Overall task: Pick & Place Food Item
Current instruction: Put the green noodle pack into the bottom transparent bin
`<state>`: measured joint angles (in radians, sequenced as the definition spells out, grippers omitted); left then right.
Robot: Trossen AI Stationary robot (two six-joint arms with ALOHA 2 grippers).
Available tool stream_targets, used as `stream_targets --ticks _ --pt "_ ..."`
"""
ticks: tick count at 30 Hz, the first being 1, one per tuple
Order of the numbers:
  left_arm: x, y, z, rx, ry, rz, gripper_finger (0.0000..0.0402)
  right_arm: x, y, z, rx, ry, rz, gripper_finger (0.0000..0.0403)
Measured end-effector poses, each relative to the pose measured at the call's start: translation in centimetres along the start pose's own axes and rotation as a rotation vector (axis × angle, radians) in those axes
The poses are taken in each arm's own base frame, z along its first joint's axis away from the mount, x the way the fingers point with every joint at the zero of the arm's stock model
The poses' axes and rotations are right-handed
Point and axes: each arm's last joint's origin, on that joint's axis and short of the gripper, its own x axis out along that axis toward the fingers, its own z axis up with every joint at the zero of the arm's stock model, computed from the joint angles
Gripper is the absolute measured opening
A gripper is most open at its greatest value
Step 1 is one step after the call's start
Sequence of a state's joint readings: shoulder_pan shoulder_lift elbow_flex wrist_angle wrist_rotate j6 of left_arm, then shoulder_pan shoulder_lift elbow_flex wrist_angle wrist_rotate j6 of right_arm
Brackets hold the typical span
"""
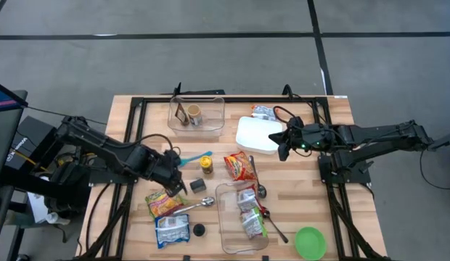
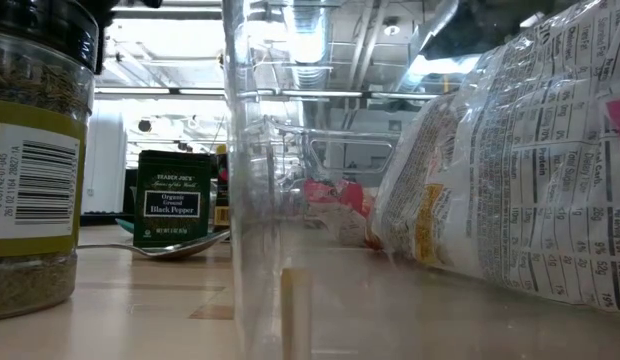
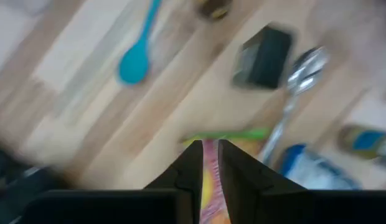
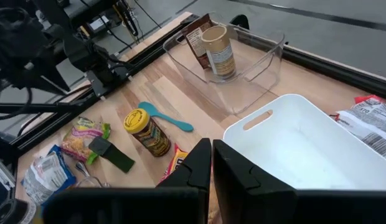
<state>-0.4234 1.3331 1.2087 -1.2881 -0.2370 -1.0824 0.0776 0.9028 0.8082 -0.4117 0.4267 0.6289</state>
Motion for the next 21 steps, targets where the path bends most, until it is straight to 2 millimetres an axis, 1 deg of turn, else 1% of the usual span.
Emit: stream_targets --ticks 3,7,12,21 --pt "-0.07 0.45 -0.46 0.024 0.029 0.053 0.0027 0.0 0.0 0.0 0.0 0.0 0.0 0.0011" --pt "-0.15 0.56 -0.82 0.044 0.042 0.074 0.0018 0.0 0.0 0.0 0.0 0.0 0.0 0.0011" --pt "-0.19 0.47 -0.97 0.052 0.041 0.071 0.0016 0.0 0.0 0.0 0.0 0.0 0.0 0.0011" --pt "-0.22 0.42 -1.08 0.003 0.056 0.064 0.0016 0.0 0.0 0.0 0.0 0.0 0.0 0.0011"
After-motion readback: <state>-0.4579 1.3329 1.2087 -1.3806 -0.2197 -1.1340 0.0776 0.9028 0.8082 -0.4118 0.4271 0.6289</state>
